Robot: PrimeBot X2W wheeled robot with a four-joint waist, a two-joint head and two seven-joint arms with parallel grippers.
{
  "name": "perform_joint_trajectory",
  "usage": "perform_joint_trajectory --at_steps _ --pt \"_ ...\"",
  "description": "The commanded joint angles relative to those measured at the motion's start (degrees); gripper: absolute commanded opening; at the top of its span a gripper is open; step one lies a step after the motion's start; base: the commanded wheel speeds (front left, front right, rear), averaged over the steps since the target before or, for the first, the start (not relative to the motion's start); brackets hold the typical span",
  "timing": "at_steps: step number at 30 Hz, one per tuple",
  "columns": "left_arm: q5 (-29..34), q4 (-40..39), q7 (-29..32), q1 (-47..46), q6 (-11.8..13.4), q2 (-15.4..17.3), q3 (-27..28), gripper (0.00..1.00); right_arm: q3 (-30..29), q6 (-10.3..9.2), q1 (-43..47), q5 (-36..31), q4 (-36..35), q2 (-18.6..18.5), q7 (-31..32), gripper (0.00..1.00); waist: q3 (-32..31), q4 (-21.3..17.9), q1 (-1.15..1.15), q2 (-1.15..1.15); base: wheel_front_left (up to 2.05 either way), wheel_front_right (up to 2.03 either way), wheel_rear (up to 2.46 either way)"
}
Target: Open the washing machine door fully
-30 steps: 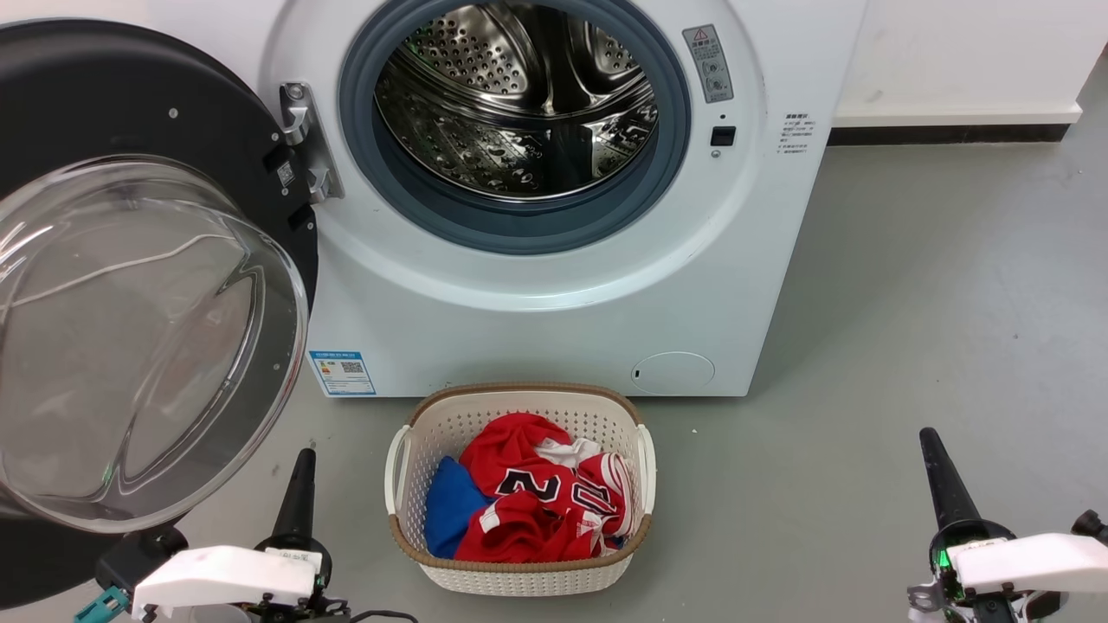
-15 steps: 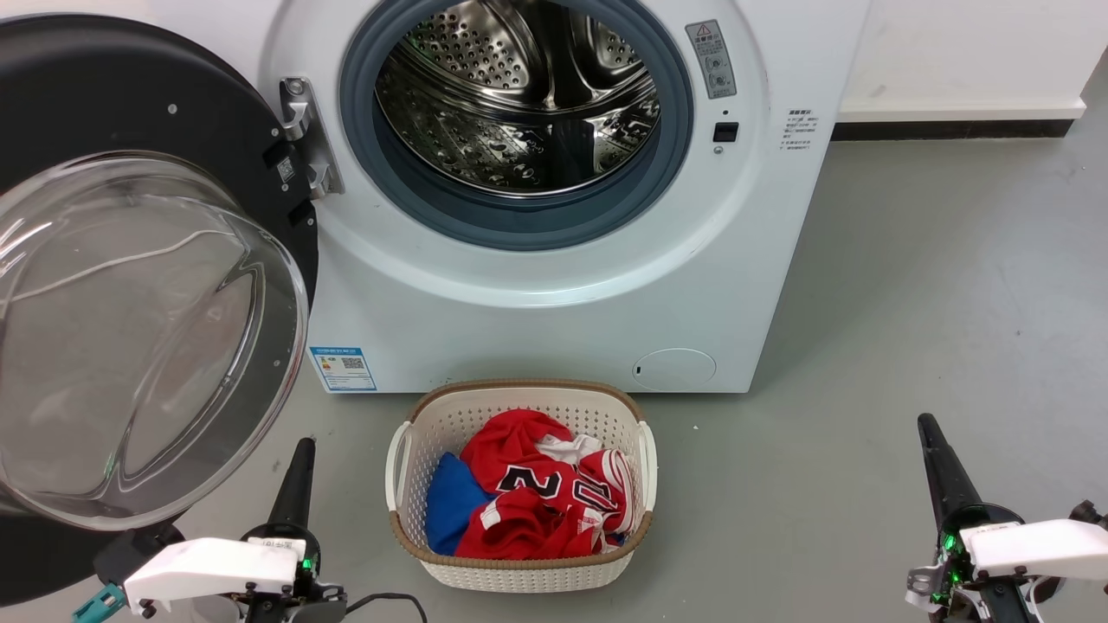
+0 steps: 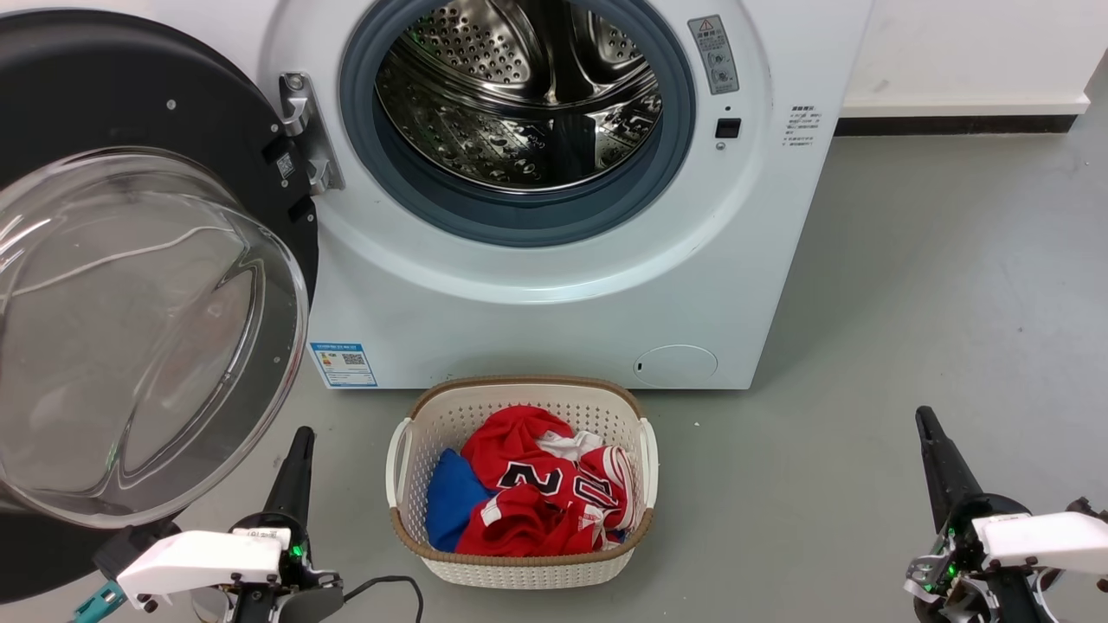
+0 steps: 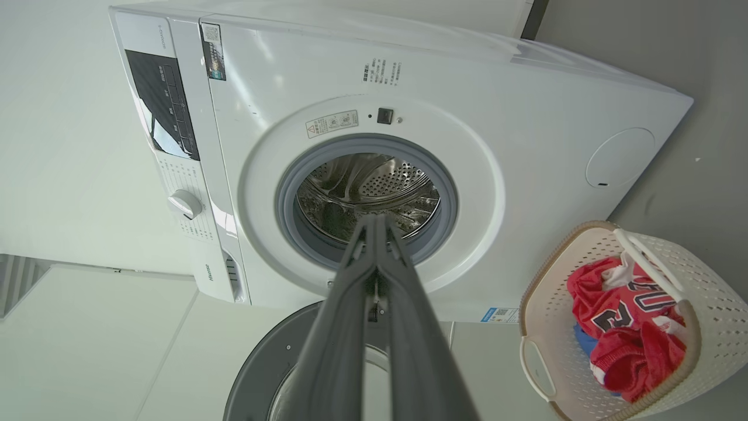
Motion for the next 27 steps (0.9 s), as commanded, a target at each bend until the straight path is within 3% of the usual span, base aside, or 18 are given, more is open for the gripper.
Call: perform_joint_trajectory --at_steps 1,18,27 --pt "-1.07 0.06 0.33 -1.25 -0.33 -0.02 0.15 0.00 -0.13 0.00 -1.42 1.13 0.02 -0.08 0.34 0.00 0.03 0.01 0.00 0.00 0.00 0.00 0.00" --pt "-9.22 1.09 2.31 -2.33 -0.88 -0.04 0.97 0.00 -0.72 0.00 -2.76 8.64 1.42 0.20 2.49 0.00 0.57 0.16 0.00 0.00 0.00 0.00 0.00" --pt "-9.24 1.06 2.40 -2.34 -0.91 -0.04 0.94 0.00 -0.93 0.00 -2.82 8.45 1.41 0.35 2.78 0.00 0.60 0.17 0.00 0.00 0.00 0.00 0.00"
